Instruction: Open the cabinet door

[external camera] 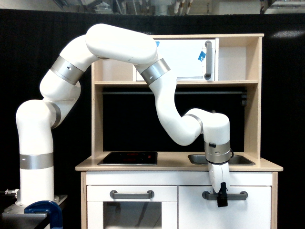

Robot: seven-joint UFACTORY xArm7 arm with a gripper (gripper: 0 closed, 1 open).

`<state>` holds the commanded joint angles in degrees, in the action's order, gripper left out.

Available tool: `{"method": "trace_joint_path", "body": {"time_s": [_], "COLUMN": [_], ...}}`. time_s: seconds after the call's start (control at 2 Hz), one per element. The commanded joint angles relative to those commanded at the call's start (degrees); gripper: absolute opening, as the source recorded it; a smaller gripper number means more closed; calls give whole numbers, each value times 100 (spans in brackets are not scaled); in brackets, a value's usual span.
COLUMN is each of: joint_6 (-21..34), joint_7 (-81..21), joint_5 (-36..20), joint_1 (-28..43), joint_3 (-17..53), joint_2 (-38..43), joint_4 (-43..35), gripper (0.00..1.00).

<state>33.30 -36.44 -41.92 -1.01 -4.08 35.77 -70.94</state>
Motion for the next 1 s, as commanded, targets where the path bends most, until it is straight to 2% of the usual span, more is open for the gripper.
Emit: {"method": "trace_joint_path", "body": {"time_s": [0.5,1.0], "joint_6": [-38,-29], "joint_7": [11,19], "joint_5": [5,39], "joint_1": [-7,-55], "joint_3": [-35,-62], "joint_2": [28,-13], "joint_4": [-3,29], "gripper": [0,0]}}
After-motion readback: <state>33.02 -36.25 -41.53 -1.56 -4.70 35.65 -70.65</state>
